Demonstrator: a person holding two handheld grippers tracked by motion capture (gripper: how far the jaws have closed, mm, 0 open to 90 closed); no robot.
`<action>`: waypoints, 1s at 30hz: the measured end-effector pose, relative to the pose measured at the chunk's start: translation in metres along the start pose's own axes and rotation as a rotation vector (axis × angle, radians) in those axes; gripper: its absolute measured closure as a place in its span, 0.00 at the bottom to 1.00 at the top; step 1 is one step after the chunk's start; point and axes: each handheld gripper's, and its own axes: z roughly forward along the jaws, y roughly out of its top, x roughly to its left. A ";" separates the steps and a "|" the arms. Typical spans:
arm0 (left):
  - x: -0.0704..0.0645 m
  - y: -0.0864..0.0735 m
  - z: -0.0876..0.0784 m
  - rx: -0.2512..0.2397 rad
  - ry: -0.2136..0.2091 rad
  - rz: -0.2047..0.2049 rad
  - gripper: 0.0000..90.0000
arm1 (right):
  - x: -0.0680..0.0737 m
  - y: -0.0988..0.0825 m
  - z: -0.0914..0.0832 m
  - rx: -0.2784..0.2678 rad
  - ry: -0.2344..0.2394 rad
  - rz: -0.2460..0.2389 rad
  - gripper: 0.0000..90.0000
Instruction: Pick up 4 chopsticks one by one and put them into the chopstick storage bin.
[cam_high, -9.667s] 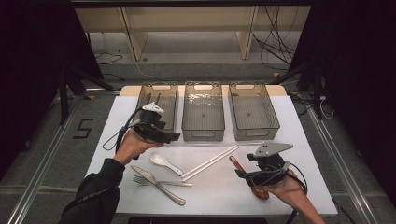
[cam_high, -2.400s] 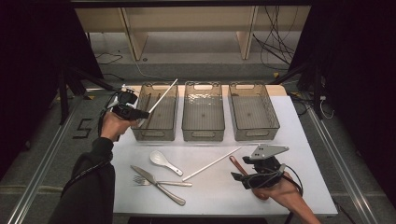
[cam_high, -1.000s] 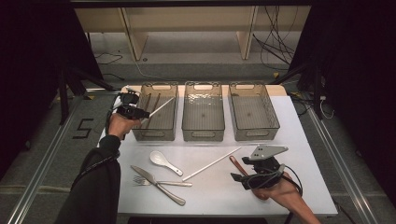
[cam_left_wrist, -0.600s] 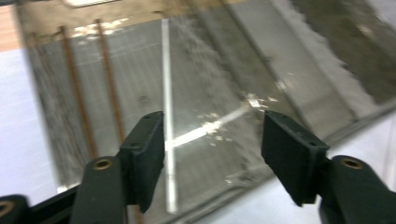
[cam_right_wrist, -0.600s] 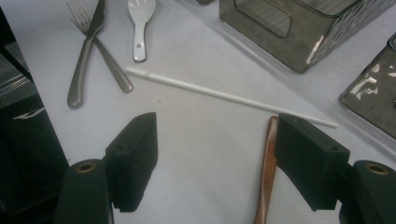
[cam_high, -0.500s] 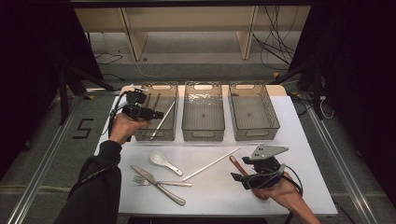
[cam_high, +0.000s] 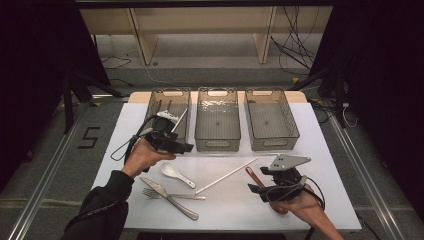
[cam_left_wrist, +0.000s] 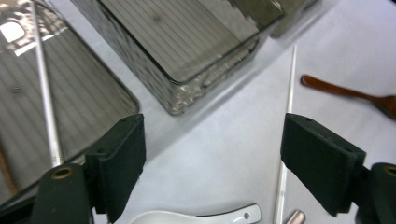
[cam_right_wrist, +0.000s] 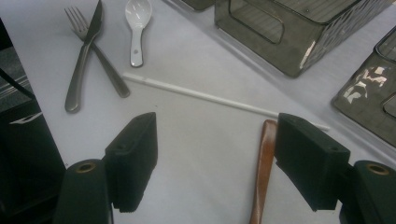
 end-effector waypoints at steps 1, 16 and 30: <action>-0.003 0.000 0.002 0.008 -0.005 0.009 0.23 | 0.000 0.000 -0.001 -0.003 0.001 0.002 0.35; -0.037 -0.006 0.032 0.137 -0.013 0.128 0.21 | 0.000 0.000 -0.001 -0.001 0.002 0.002 0.35; -0.051 -0.014 0.055 0.230 -0.044 0.177 0.20 | 0.000 0.000 -0.001 0.000 0.003 0.000 0.35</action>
